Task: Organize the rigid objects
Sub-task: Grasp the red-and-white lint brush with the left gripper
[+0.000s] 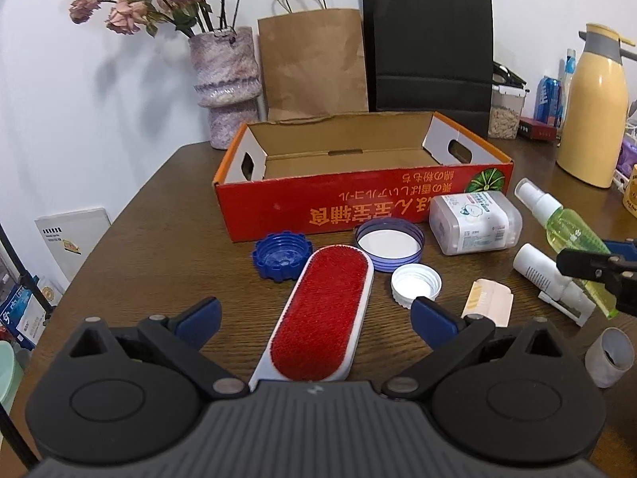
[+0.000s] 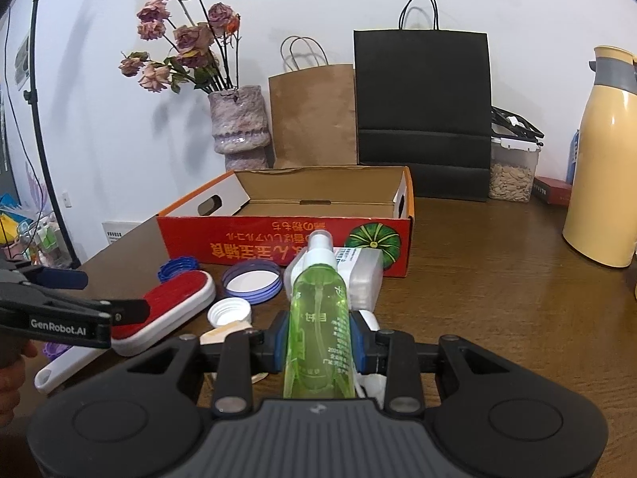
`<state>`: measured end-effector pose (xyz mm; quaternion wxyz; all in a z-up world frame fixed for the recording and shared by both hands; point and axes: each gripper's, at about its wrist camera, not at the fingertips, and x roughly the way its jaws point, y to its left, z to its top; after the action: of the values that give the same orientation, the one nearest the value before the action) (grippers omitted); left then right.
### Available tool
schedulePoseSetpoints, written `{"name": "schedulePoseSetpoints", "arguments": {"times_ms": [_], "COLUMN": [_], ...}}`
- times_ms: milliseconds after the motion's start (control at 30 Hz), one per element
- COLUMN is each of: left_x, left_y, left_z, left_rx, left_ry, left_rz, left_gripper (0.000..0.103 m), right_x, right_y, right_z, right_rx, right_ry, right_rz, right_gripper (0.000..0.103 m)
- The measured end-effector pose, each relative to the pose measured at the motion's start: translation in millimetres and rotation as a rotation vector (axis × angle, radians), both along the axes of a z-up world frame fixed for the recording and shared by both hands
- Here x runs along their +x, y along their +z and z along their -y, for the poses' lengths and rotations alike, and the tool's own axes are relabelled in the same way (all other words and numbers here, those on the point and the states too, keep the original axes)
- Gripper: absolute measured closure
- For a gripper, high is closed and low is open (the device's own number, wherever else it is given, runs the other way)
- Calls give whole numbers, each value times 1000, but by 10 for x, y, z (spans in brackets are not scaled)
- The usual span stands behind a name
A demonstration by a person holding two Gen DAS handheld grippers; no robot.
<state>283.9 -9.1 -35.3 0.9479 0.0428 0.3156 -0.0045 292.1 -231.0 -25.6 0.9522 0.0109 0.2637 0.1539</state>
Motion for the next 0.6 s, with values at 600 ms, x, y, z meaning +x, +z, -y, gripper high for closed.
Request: {"name": "schedulePoseSetpoints", "arguments": {"times_ms": [600], "left_x": [370], "left_y": [-339], "left_z": [-4], "left_rx": [2], "left_ry": [26], "left_rz": [-137], "left_gripper": [39], "right_x": [145], "right_y": [-61], "right_z": [65], "right_rx": [10], "right_ry": [-4], "right_rz": [-15], "right_gripper": [73]}}
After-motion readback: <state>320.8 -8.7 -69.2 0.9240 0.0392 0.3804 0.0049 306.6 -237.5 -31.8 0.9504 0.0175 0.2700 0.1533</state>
